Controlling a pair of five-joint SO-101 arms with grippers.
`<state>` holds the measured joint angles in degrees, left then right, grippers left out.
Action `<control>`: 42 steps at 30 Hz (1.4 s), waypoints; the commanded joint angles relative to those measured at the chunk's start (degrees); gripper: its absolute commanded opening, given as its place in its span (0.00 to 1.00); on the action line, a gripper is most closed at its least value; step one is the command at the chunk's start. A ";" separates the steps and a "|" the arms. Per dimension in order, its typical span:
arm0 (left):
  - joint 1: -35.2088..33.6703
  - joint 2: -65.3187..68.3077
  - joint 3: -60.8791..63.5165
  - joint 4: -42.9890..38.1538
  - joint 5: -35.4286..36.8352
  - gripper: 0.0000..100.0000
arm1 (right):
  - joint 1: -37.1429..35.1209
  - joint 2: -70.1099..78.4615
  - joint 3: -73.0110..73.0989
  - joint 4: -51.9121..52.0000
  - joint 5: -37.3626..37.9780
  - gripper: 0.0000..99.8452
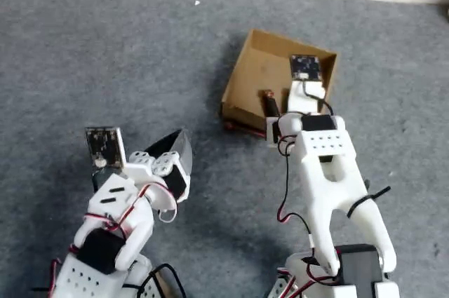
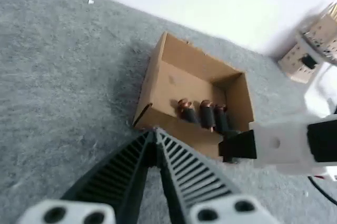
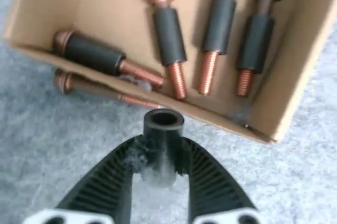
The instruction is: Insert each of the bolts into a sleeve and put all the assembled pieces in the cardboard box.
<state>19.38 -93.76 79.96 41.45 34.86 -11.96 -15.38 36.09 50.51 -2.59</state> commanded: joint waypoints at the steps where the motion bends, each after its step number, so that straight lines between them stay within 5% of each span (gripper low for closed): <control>1: 1.01 13.85 -8.66 0.26 0.53 0.01 | 1.80 -2.95 -0.57 -1.63 -0.62 0.01; 10: 1.10 47.78 -25.27 0.26 12.04 0.03 | 5.23 -2.95 -0.22 -4.00 -0.62 0.01; 19: 3.56 70.99 -38.81 0.26 19.52 0.25 | 10.33 -2.86 -0.57 -5.76 -0.70 0.01; 28: 5.76 90.42 -54.02 0.26 26.55 0.26 | 13.67 -2.95 -0.40 -6.64 -5.80 0.01; 42: 8.04 99.82 -58.15 -0.09 27.34 0.26 | 13.67 -3.38 -0.31 -7.16 -5.54 0.01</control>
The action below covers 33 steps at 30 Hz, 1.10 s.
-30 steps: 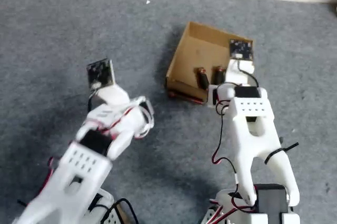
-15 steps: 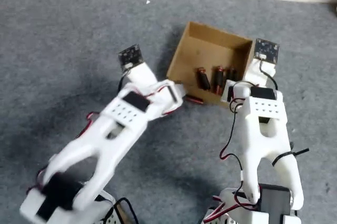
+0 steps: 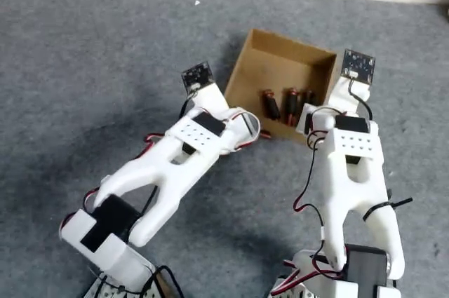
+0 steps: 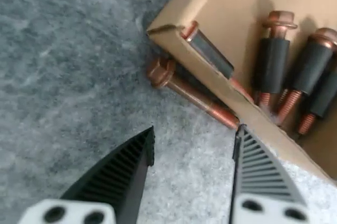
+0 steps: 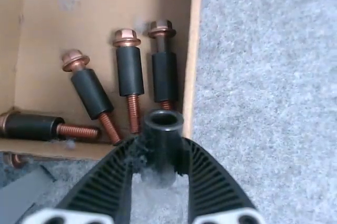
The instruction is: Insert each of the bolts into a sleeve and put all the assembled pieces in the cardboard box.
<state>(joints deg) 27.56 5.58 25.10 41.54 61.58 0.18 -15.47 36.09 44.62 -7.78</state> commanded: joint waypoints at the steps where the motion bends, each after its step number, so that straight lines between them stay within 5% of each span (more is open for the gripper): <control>1: -0.48 1.63 -3.65 -1.05 0.62 0.26 | 1.54 -3.30 -0.31 -1.27 -0.35 0.01; 8: -3.03 15.08 -13.23 -4.84 0.62 0.26 | 1.54 -3.30 -0.40 -1.19 -0.35 0.01; 21: -5.05 33.80 -41.71 16.62 3.78 0.25 | 1.45 -3.30 -0.40 -1.19 -0.26 0.01; 28: -6.99 36.79 -46.37 19.16 3.78 0.01 | 1.36 -3.30 -0.22 -1.19 -0.26 0.01; 33: -7.60 36.53 -46.37 19.25 3.60 0.01 | 1.27 -3.30 -0.13 -1.10 -0.26 0.01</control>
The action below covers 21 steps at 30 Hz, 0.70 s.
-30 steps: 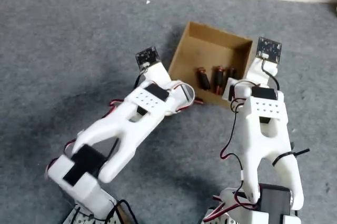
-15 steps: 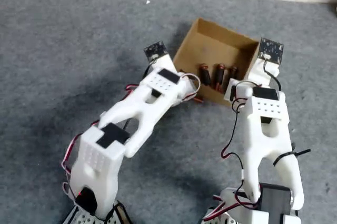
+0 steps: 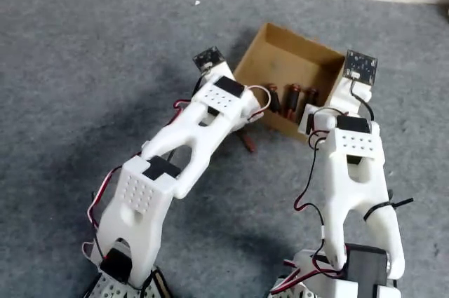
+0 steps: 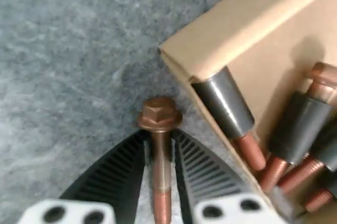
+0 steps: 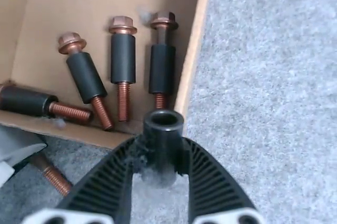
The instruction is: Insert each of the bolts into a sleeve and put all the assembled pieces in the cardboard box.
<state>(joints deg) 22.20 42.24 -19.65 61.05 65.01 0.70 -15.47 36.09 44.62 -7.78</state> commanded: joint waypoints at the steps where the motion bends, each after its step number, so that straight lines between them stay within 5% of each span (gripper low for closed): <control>1: -2.15 -0.22 -1.45 -0.18 0.18 0.00 | 0.75 -3.30 -0.13 -1.10 -0.26 0.01; 13: -1.89 -10.59 -2.24 12.04 -0.44 0.01 | -0.13 -10.59 2.24 0.13 -0.18 0.01; 21: -1.80 -20.70 8.04 8.18 -4.13 0.01 | -6.99 -27.74 17.36 -7.87 7.30 0.01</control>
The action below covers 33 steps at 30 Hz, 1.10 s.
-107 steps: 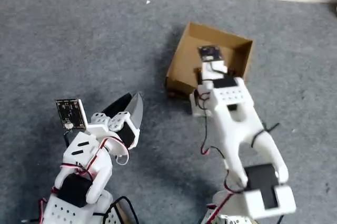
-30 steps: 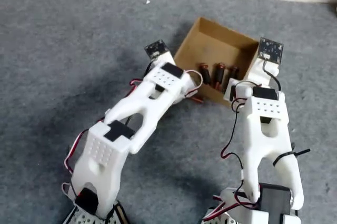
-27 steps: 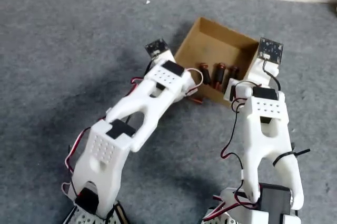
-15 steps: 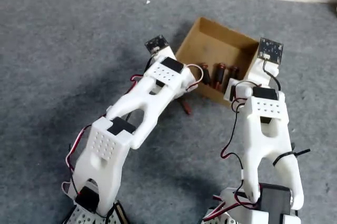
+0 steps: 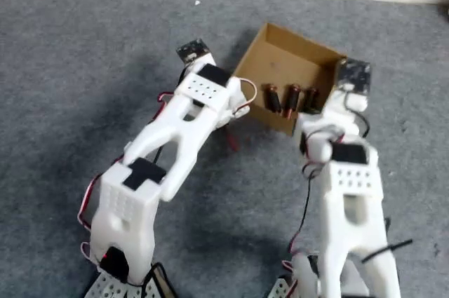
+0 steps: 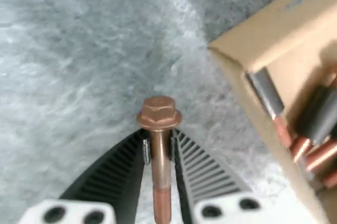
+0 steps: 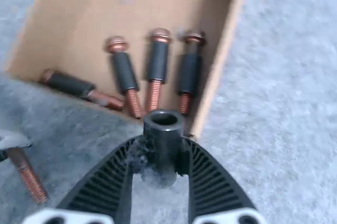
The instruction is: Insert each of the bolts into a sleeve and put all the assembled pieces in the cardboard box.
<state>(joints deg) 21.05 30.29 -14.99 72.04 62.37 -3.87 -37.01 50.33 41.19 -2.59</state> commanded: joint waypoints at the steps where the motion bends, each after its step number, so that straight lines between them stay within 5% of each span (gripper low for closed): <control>1: -0.66 -10.68 5.41 -3.78 -1.85 0.01 | -3.21 -7.16 4.53 -5.41 2.20 0.01; 13: -1.01 -38.37 37.76 -27.08 -5.45 0.01 | -9.27 -8.57 7.78 -6.02 2.29 0.01; 20: -0.75 -50.33 52.97 -40.70 -16.26 0.01 | -9.80 -8.57 8.04 -6.02 6.59 0.01; 33: -0.75 -69.93 71.78 -53.63 -24.70 0.01 | -9.89 -8.84 8.04 -6.02 7.03 0.01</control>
<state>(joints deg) 20.62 -33.27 54.02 22.37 39.60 -13.36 -43.43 58.86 36.97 3.82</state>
